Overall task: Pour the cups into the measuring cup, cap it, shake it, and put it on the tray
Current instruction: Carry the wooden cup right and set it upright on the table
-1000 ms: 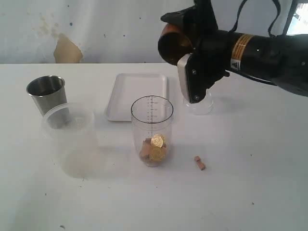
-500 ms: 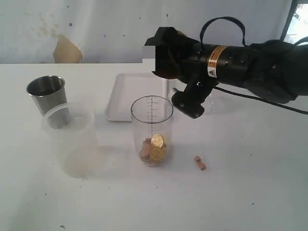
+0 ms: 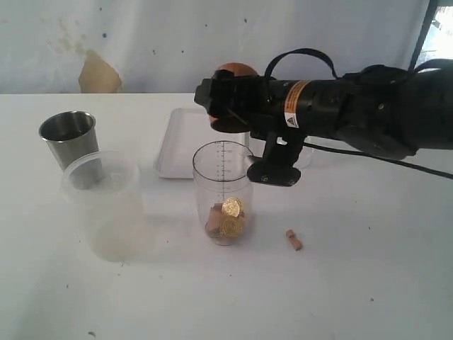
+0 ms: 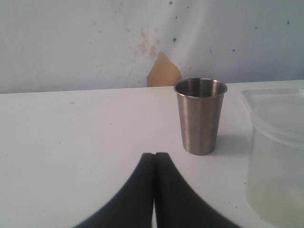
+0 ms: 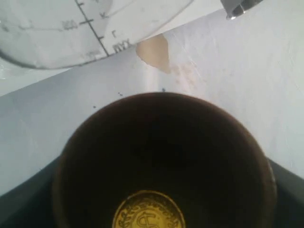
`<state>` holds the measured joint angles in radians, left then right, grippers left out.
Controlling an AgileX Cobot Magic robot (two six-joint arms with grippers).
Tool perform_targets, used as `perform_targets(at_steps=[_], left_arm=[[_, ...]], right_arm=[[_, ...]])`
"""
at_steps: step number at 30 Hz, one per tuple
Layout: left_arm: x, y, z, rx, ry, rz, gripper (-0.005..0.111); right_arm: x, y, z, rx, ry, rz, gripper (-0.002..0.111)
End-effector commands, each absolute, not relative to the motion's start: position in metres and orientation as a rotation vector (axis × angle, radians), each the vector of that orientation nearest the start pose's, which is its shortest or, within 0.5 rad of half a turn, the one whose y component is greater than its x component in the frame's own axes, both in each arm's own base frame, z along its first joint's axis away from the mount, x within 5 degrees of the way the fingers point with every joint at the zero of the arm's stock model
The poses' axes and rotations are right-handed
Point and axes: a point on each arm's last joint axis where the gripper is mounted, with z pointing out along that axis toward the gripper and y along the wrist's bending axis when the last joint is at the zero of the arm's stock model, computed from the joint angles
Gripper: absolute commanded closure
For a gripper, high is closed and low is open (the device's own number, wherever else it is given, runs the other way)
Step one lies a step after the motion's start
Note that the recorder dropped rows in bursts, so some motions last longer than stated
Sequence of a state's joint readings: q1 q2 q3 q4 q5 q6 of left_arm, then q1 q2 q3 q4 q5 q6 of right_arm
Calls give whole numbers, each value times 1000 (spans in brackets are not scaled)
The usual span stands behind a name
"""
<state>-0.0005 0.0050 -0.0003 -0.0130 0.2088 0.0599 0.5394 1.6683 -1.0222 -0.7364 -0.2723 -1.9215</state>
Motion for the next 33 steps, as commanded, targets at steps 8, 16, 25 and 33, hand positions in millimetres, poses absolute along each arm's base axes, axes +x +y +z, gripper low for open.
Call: perform_targets(at_steps=[8, 16, 25, 33], left_arm=[[56, -1, 195, 40, 1685, 24, 107], [56, -1, 195, 40, 1685, 24, 107], [56, -1, 195, 40, 1685, 24, 107], [56, -1, 195, 40, 1685, 24, 107]], right_arm=[[336, 187, 294, -1408, 814, -887, 108], [390, 35, 252, -243, 1814, -267, 108], [420, -4, 146, -250, 1926, -19, 108], [452, -2, 107, -253, 1915, 132, 108]])
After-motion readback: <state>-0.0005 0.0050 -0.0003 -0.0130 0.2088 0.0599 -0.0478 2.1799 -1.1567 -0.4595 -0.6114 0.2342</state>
